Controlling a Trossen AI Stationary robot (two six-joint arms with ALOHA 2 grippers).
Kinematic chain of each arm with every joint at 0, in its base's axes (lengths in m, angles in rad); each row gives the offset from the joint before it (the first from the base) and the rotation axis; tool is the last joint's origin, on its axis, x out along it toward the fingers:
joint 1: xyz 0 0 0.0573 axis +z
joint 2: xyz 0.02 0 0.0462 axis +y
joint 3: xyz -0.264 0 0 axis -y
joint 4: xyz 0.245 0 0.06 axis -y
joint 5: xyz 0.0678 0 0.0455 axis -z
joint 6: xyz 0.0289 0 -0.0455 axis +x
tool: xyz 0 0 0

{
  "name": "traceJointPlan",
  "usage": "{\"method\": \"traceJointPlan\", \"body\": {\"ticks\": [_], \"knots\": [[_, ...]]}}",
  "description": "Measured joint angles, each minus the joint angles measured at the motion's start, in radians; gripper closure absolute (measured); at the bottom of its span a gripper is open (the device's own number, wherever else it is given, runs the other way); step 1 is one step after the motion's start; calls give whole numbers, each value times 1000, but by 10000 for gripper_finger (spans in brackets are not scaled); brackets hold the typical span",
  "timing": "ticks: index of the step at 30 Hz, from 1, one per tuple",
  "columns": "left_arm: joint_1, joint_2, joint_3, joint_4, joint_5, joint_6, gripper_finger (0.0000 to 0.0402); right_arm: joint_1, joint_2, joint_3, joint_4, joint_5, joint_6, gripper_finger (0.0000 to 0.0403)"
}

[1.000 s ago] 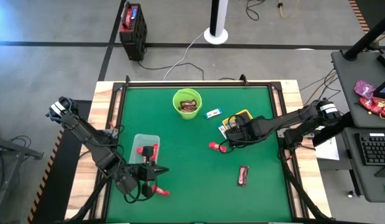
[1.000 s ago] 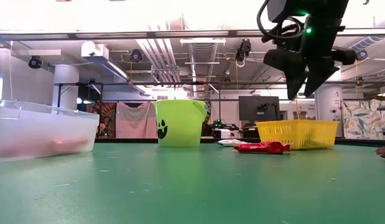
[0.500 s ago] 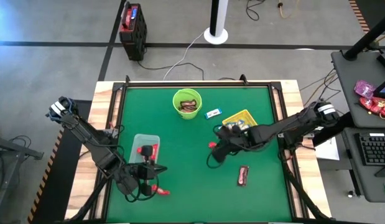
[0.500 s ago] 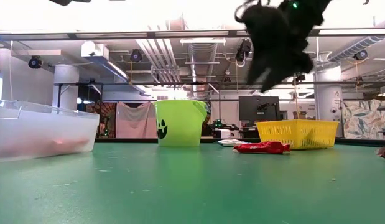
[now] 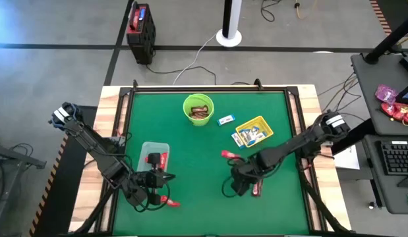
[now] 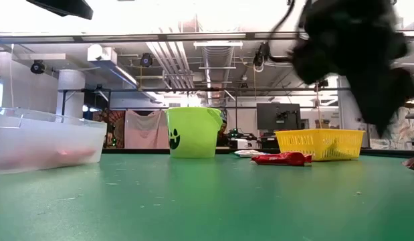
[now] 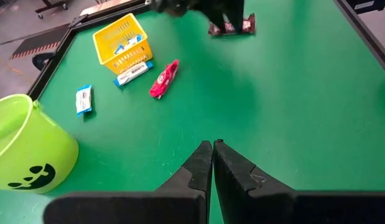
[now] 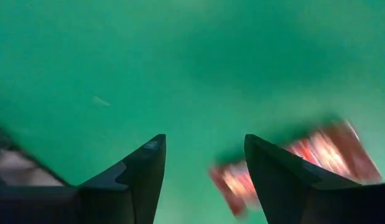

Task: Sort candy by brand, put in halloween buckets
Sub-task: Put the brown chocolate bar into the green bucket

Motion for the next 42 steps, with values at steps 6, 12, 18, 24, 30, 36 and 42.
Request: {"method": "traceJointPlan", "body": {"ticks": [6,12,18,24,30,36,42], "knots": [[0,0,0,-3,0,0,401,95,-4,54,-175,-4,135,195],[0,0,0,-7,0,2,402,153,-13,99,-383,64,290,195],[0,0,0,-7,0,0,402,169,-13,22,-278,88,383,195],[0,0,0,-6,0,-5,402,169,6,-38,-173,121,440,195],[0,0,0,-6,0,-5,402,169,48,-60,-153,134,494,195],[0,0,-15,-5,-1,-5,402,171,80,-59,-108,133,451,195],[0,0,-27,-6,-1,-23,402,173,83,-58,-99,126,420,206]]}}
